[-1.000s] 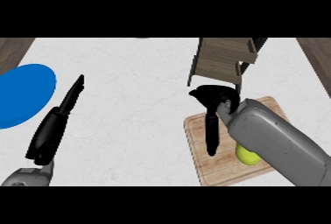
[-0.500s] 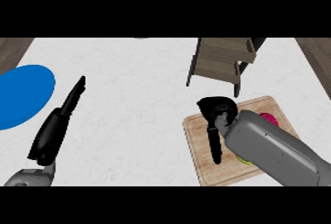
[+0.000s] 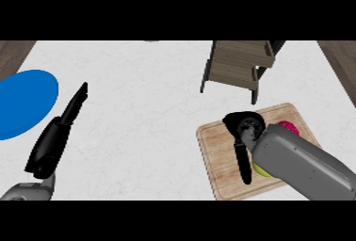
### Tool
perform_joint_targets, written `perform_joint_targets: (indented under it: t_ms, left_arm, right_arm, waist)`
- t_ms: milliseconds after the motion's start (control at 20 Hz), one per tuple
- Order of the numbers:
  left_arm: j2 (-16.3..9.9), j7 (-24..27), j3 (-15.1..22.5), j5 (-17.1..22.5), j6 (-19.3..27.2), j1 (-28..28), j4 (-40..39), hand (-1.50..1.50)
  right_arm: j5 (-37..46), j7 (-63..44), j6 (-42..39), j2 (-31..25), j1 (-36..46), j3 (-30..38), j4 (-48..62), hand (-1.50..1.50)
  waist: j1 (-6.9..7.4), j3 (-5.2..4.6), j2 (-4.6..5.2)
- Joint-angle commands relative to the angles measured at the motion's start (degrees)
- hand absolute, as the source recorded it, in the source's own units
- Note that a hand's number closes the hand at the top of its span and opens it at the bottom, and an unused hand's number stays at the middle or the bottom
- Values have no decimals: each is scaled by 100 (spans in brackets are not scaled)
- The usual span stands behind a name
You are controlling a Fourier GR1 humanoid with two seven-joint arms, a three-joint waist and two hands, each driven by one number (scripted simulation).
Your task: Pick the pear from the cutting board and place it in the tiered basket
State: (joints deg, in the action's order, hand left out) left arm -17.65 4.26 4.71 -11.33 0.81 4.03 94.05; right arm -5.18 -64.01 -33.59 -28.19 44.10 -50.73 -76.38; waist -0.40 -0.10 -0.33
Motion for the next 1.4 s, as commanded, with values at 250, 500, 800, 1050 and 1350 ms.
perform_joint_targets:
  t_ms: [250,500,800,1050,1350]
  left_arm:
    - [137,-163,84,-152,9,113,53,0]
    - [126,-272,49,-69,-110,-132,427,0]
    - [241,-147,-66,-224,-11,269,-80,0]
    - [268,-347,-125,-200,-127,528,-117,0]
    - [450,-54,30,-353,-91,115,-24,0]
  right_arm:
    - [533,-990,39,-131,83,-20,-174,-150]
    - [919,-727,212,-407,-395,149,-384,-150]
    - [873,-1006,-138,-143,-536,387,-429,-150]
    - [1327,-482,-144,-327,-772,543,-234,-150]
    - [2128,187,183,-70,-1175,687,317,-150]
  waist:
    - [35,6,19]
    - [48,10,7]
    - [20,6,17]
    - [20,8,29]
    - [53,10,38]
